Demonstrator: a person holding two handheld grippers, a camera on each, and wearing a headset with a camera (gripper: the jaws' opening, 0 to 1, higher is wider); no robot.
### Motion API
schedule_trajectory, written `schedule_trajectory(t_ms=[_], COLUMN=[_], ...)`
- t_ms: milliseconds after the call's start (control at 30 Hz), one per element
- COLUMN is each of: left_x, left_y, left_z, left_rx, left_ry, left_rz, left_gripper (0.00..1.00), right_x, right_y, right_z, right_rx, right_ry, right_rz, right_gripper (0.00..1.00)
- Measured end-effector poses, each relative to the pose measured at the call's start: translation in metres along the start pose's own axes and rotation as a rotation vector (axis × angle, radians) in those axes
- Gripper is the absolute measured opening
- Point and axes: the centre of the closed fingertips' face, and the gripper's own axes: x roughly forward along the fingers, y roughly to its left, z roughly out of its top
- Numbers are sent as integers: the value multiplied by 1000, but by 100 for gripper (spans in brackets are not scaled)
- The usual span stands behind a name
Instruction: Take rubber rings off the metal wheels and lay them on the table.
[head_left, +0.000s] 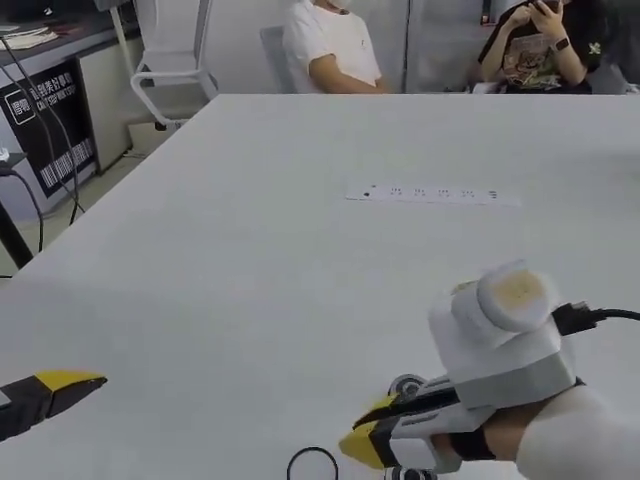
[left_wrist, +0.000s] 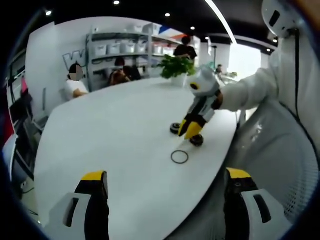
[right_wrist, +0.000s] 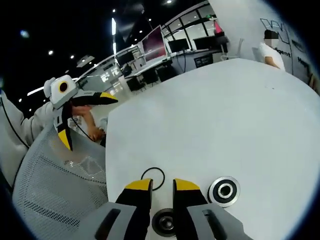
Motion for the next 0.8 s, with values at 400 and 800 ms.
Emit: schedule_trajectory(t_ms=[400, 800], left_x=[2, 4], left_y=[-2, -7], left_z=[8, 25], left_rx=[40, 89], left_ry=[8, 10], left_rz=[-22, -44], left_gripper=[97, 96], right_x=[-42, -72], right_y=[-5, -9], right_z=[10, 25], right_rx=[-23, -83], right_ry=[-85, -170], right_rz=[-51, -90], right_gripper=[16, 29])
